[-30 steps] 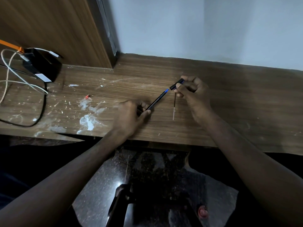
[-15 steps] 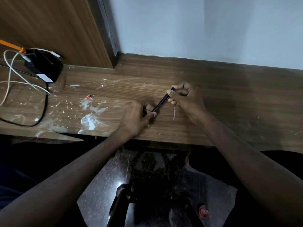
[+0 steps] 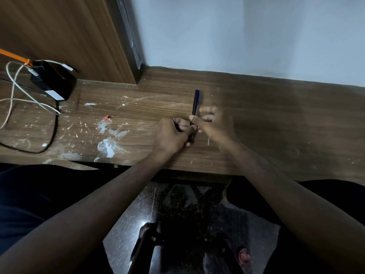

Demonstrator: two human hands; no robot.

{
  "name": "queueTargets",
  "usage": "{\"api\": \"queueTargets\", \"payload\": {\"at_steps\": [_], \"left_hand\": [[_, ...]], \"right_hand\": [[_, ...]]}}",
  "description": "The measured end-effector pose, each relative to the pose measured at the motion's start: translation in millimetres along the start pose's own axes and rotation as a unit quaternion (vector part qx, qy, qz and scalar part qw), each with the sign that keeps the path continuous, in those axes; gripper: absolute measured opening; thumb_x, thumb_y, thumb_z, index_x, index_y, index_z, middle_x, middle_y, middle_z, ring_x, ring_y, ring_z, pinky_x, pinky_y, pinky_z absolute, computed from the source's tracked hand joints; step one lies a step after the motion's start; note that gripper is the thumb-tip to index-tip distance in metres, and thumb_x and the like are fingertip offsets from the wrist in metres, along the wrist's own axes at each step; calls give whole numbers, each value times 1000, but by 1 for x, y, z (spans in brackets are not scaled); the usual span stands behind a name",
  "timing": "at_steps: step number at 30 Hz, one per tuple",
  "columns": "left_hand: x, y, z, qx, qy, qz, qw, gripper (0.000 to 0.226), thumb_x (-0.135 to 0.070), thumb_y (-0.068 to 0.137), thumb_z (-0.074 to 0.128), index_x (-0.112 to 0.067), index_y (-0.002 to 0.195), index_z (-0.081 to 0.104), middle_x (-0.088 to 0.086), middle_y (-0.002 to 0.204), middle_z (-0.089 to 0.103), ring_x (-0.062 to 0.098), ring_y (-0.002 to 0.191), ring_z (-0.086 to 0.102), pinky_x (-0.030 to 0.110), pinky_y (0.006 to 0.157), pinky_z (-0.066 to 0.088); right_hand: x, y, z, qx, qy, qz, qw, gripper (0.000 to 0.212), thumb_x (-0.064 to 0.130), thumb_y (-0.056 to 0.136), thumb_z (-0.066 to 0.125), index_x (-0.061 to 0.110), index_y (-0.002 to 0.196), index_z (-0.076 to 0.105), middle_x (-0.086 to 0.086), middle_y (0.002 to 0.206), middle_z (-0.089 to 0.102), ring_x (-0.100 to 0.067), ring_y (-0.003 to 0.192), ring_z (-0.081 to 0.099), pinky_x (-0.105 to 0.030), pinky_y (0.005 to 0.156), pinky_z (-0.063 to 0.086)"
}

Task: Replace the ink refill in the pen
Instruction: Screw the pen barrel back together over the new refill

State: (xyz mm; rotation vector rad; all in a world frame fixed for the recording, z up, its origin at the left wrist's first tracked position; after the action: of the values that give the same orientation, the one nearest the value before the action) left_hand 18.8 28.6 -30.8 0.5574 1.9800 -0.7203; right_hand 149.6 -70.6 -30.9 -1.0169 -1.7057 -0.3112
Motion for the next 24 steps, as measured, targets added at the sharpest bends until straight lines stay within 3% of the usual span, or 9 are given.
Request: {"api": "queueTargets", "payload": {"at_steps": [2, 4, 7, 11, 18, 21, 24], "left_hand": [[-3, 4, -1, -15, 62, 25, 998, 15, -29, 87, 82, -19, 76, 80, -14, 59, 74, 0, 53, 71, 10, 50, 46], [-4, 7, 0, -18, 108, 40, 993, 15, -34, 85, 82, -20, 81, 82, -15, 65, 74, -4, 62, 71, 8, 55, 45], [-5, 9, 7, 15, 147, 67, 987, 16, -37, 84, 83, -22, 87, 83, -15, 73, 76, -10, 67, 66, 1, 56, 40], [-5, 10, 11, 43, 184, 93, 978, 18, -33, 89, 78, -24, 104, 82, -10, 89, 80, 0, 76, 71, 0, 61, 41], [-1, 12, 8, 46, 216, 103, 970, 16, -24, 95, 71, -20, 109, 77, -2, 102, 80, 11, 88, 71, 22, 77, 52], [-5, 10, 5, 44, 266, 135, 953, 22, -26, 98, 66, -19, 116, 75, 3, 112, 78, 22, 102, 72, 35, 87, 58], [-11, 10, -6, 6, 353, 186, 917, 33, -32, 102, 58, -17, 131, 66, 9, 128, 68, 29, 117, 63, 41, 91, 56]], "right_hand": [[-3, -1, 3, 12, -12, 2, 1000, 15, 31, 87, 88, 26, 92, 75, 6, 75, 82, -7, 64, 79, -27, 61, 67], [-5, 2, 3, 10, -23, 2, 1000, 20, 27, 87, 88, 30, 79, 71, 13, 67, 79, -8, 57, 77, -21, 53, 62], [-9, 7, 0, -7, -52, 18, 998, 20, 27, 86, 89, 27, 77, 72, 9, 59, 76, -8, 51, 75, -15, 47, 53], [-12, 13, 2, 12, -103, 1, 995, 29, 18, 88, 87, 27, 72, 65, 9, 49, 68, -3, 44, 70, -15, 42, 52], [-16, 10, 7, 13, -148, -27, 989, 31, 20, 85, 90, 21, 71, 62, -6, 60, 74, -6, 44, 71, -15, 35, 46], [-7, 8, 1, 4, -186, -56, 981, 26, 27, 91, 85, 17, 74, 67, -7, 64, 76, -17, 52, 75, -26, 45, 58], [10, 8, -14, -60, -255, -148, 954, 16, 25, 99, 74, 9, 97, 75, -6, 84, 78, -18, 72, 74, -30, 68, 60]]}}
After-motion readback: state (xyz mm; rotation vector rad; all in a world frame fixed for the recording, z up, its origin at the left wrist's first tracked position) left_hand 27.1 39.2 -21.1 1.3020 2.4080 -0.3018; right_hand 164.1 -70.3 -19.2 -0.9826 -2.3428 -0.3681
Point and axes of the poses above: each hand's wrist, its own y-axis towards the middle knuckle, its own z-axis out of the palm, x = y × z, the point moved 5 cm from there along y, towards the middle knuckle
